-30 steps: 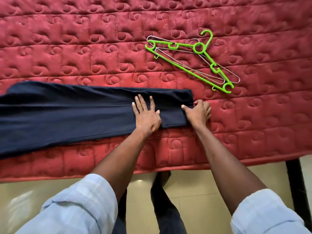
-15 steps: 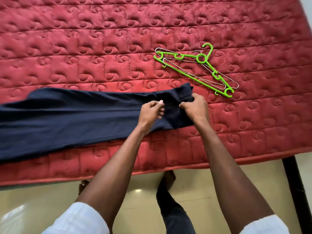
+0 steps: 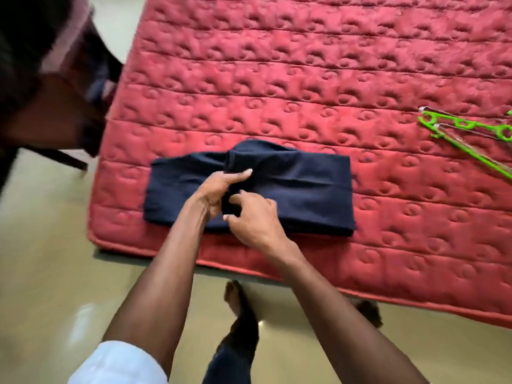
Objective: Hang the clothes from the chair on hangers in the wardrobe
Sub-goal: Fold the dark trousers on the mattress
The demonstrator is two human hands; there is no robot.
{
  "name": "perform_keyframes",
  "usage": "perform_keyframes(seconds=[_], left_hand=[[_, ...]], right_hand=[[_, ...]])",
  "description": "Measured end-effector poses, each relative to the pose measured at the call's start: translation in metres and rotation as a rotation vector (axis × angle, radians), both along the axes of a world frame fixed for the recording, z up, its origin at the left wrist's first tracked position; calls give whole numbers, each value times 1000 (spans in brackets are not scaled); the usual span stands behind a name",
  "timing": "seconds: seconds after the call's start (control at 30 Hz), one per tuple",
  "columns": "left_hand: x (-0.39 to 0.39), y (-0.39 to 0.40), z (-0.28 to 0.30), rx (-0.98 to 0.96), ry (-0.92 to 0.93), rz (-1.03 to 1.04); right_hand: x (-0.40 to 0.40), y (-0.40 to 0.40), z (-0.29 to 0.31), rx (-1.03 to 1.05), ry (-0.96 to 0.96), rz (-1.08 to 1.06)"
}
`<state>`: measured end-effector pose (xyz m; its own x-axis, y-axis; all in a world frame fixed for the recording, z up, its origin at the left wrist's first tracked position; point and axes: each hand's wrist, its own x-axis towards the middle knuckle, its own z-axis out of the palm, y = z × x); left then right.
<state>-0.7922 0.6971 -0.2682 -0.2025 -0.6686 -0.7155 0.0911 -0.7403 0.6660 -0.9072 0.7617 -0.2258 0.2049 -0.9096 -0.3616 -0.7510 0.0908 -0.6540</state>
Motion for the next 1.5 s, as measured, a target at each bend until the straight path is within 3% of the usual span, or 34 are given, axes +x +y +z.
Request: perform_keyframes(seconds=[0.1, 0.3, 0.43, 0.57, 0.63, 0.67, 0.73, 0.8, 0.83, 0.9, 1.03, 1.17, 1.3, 1.4, 1.5], left_hand=[[71, -4, -23, -89, -216, 80], [157, -4, -63, -339, -660, 100], [198, -14, -84, -402, -881, 101], [214, -20, -97, -339, -1037, -50], [210, -16, -99, -305, -1230, -123], [205, -11, -98, -352, -1361, -126], [188, -4, -99, -625, -1503, -91], [161, -1, -109, -931, -1369, -229], [149, 2, -117, -964, -1289, -388], [137, 10, -136, -808, -1242, -647], [153, 18, -162, -612, -1386, -727], [162, 13, -158, -540, -1472, -724], [152, 13, -155, -469, -1506, -673], [118, 20, -146, -635, -1476, -600], [74, 24, -140, -803, -1283, -766]], right_hand=[[46, -4, -28, 35, -77, -108], [86, -23, -82, -70, 109, -326], [96, -31, -116, -142, 239, -279], [98, -38, -146, -80, 364, -146], [95, -37, -158, -39, 420, -104], [94, -37, -162, -28, 438, -100], [97, -38, -168, -80, 443, -94], [105, -40, -171, -162, 351, -15], [108, -40, -175, -185, 312, 51], [105, -43, -184, -165, 328, 142], [42, -56, -199, -118, 514, 101], [-45, -56, -209, -83, 610, -82], [-78, -56, -209, -23, 620, -382], [-60, -54, -199, -13, 584, -630], [-55, -52, -190, 1, 446, -885]])
